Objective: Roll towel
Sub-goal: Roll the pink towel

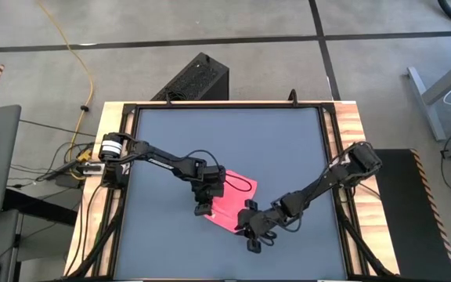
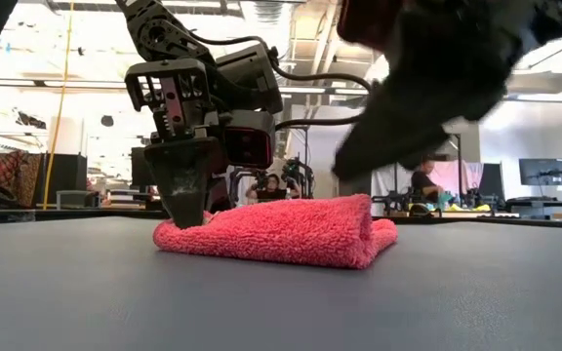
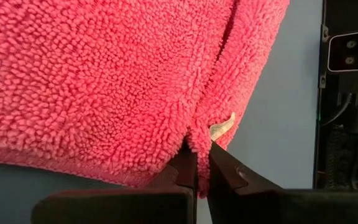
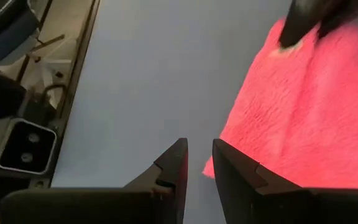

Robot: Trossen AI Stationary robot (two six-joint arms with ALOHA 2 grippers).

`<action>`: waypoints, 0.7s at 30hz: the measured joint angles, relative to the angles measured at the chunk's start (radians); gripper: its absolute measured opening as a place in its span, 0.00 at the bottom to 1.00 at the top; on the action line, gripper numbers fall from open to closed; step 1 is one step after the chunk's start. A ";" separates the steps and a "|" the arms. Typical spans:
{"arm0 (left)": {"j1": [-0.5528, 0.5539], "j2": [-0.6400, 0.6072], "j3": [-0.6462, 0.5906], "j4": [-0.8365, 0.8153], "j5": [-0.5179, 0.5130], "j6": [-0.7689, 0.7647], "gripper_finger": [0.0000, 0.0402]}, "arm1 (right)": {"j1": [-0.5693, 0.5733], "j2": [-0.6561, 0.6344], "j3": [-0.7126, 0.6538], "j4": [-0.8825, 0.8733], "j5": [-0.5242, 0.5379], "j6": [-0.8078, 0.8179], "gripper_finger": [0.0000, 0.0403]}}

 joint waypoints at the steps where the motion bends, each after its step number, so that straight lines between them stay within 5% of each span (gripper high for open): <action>1: 0.000 0.000 0.000 -0.001 0.002 0.000 0.00 | 0.002 -0.015 0.011 -0.025 0.000 -0.011 0.26; 9: 0.000 0.000 0.000 0.003 0.006 -0.002 0.00 | -0.001 -0.088 0.036 -0.150 -0.010 -0.057 0.26; 13: 0.000 0.000 0.000 0.003 0.006 -0.003 0.00 | -0.026 -0.089 0.037 -0.153 -0.100 -0.076 0.29; 21: 0.000 0.000 0.000 0.004 0.006 -0.016 0.00 | -0.082 -0.092 0.036 -0.201 -0.161 -0.049 0.59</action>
